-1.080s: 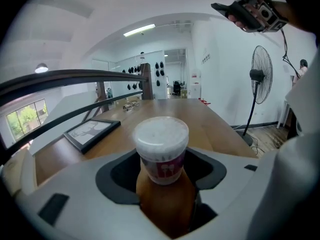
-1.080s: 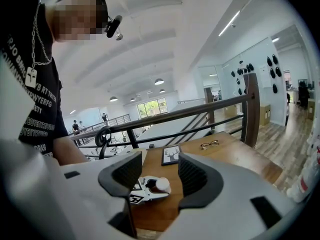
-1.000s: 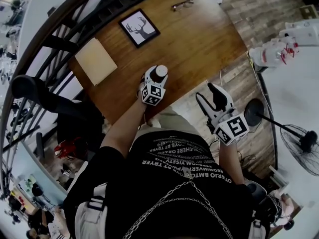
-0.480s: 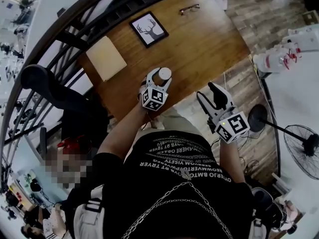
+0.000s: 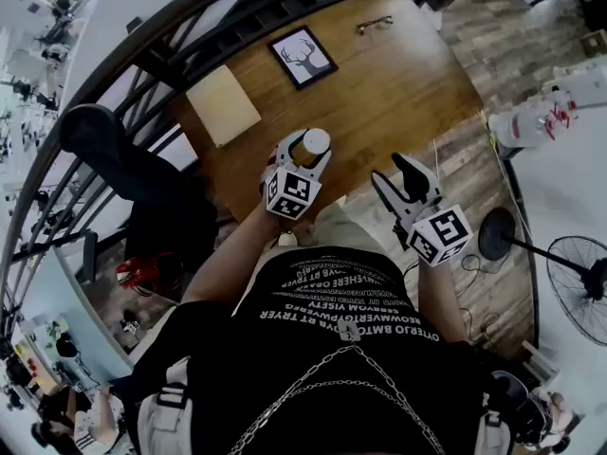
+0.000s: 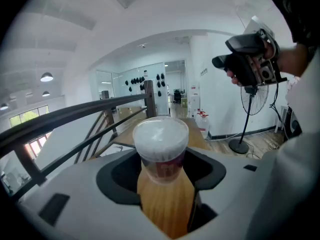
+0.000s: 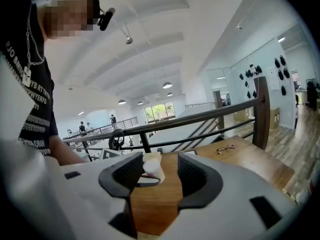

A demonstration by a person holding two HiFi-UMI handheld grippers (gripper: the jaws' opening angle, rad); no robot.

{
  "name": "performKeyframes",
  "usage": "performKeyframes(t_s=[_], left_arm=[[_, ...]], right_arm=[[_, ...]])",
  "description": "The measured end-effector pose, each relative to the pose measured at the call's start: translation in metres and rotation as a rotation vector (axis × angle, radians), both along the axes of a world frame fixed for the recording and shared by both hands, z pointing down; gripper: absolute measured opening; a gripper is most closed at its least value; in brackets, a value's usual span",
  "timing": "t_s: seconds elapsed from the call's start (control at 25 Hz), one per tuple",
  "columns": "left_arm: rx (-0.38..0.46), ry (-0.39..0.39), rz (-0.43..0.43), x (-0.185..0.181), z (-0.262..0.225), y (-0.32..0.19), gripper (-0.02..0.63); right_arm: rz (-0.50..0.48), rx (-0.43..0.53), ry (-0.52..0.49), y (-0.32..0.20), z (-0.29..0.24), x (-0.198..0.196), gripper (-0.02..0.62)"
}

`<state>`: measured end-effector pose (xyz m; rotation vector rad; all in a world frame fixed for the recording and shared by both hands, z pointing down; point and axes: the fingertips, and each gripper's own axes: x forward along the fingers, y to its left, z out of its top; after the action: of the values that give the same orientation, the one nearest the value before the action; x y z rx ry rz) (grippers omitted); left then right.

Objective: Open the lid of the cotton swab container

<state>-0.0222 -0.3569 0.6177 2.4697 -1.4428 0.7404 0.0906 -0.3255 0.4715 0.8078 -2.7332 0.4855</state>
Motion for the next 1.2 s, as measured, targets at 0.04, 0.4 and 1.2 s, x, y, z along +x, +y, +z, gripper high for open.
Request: performKeyframes(t_s=[0.04,0.4,1.2], left_arm=[[0.003,0.006,0.002,-0.003,-0.009,0.003,0.278],[0.023,0.025,0.015,-0.029,-0.089,0.031,0.277],[0.076,0.014,0.167,-0.031,-0.209,0.111,0.276]], right_arm=[[-0.003,0.004,-0.002,0.002,-0.002,-0.003,0.209],[-0.016,0.027,-0.008,0.018,-0.016,-0.026,0.204],[-0.003,0.125,-0.066,0.073,-0.079,-0.047,0.202]])
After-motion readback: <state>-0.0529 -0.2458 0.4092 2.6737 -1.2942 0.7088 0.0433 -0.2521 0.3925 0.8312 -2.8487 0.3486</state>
